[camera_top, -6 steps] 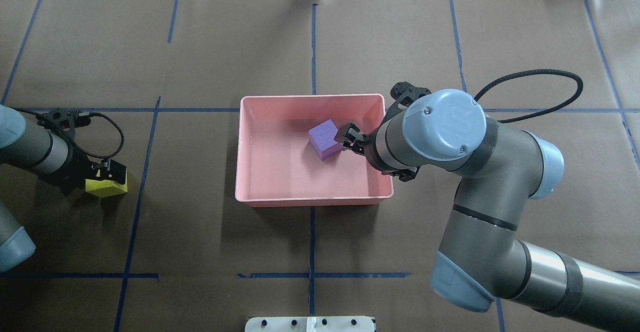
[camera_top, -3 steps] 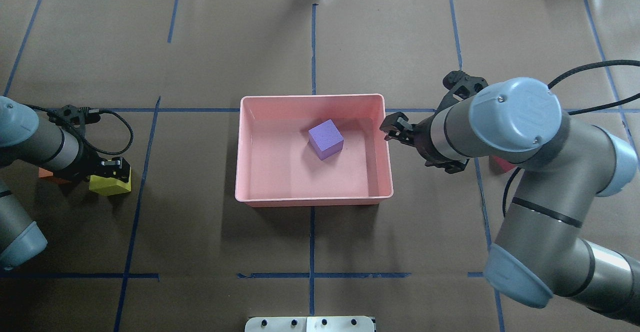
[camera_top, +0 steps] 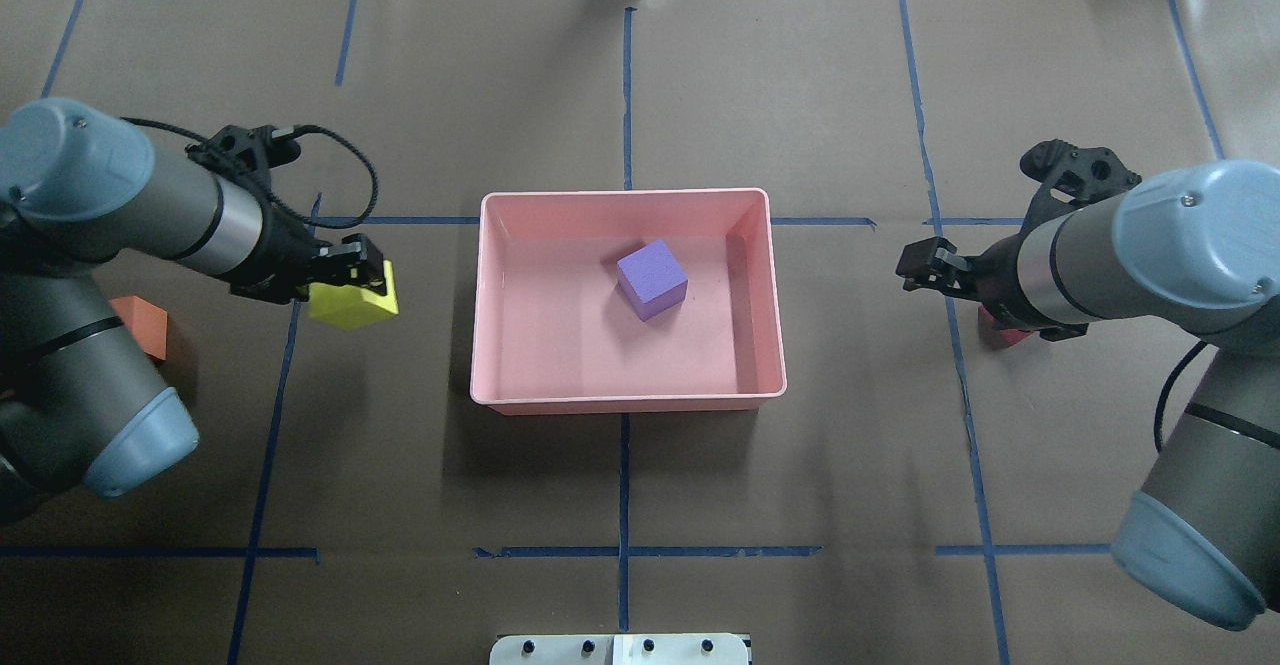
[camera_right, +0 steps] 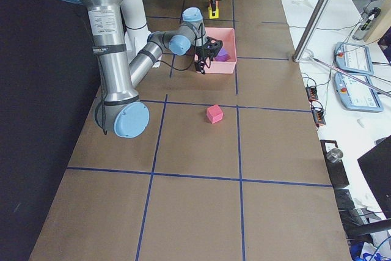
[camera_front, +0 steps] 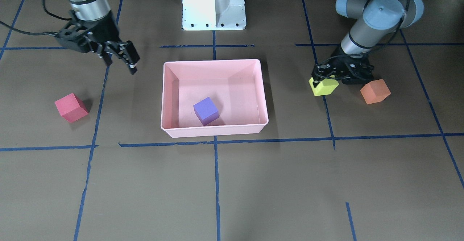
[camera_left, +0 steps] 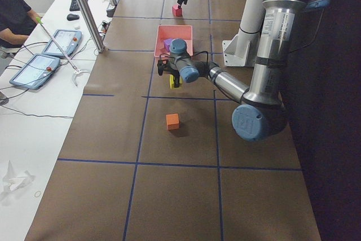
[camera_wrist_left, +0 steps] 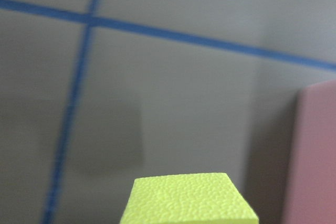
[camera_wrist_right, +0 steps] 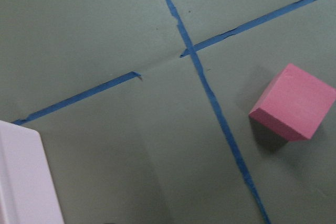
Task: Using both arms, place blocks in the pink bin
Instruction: 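Carry yellow-green cube into bin with left gripper while right descends onto pink cube, then release yellow-green cube, withdraw left gripper while right lifts pink cube, then lower the pink cube into the bin beside the purple cube and open the right gripper, then withdraw the right gripper while the left gripper grasps and lifts the orange cube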
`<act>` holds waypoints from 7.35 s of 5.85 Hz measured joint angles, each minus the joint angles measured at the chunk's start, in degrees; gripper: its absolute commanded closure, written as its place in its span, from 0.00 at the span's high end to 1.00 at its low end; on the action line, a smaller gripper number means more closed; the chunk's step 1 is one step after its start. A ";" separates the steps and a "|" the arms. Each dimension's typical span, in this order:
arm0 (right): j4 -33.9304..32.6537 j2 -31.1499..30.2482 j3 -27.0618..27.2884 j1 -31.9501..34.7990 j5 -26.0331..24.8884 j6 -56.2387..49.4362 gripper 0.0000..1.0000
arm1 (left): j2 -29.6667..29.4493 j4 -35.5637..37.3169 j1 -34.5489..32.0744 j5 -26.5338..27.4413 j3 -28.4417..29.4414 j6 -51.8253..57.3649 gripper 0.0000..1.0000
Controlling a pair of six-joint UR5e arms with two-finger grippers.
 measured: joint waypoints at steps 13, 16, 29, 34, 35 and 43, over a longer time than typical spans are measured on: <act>11.88 0.64 -22.86 9.91 11.78 -65.49 1.00 | -16.12 6.47 9.32 8.97 9.62 -6.50 1.00; 11.97 1.09 -26.71 10.50 16.22 -69.58 1.00 | -15.82 6.41 9.21 9.13 8.04 -6.61 1.00; 3.69 25.37 -18.68 -5.86 9.93 -12.80 1.00 | 23.36 6.24 -19.87 -7.87 1.28 48.60 1.00; -5.53 16.56 -8.31 0.75 12.87 -12.87 1.00 | 20.89 -1.99 -16.60 -14.01 10.97 25.43 1.00; -6.60 11.42 -5.01 3.93 14.94 -16.89 1.00 | 20.85 -3.51 -14.34 -13.87 12.20 23.50 1.00; -6.84 -8.76 0.17 26.95 25.83 -48.42 1.00 | 5.26 2.07 -12.78 -16.07 2.04 19.42 0.04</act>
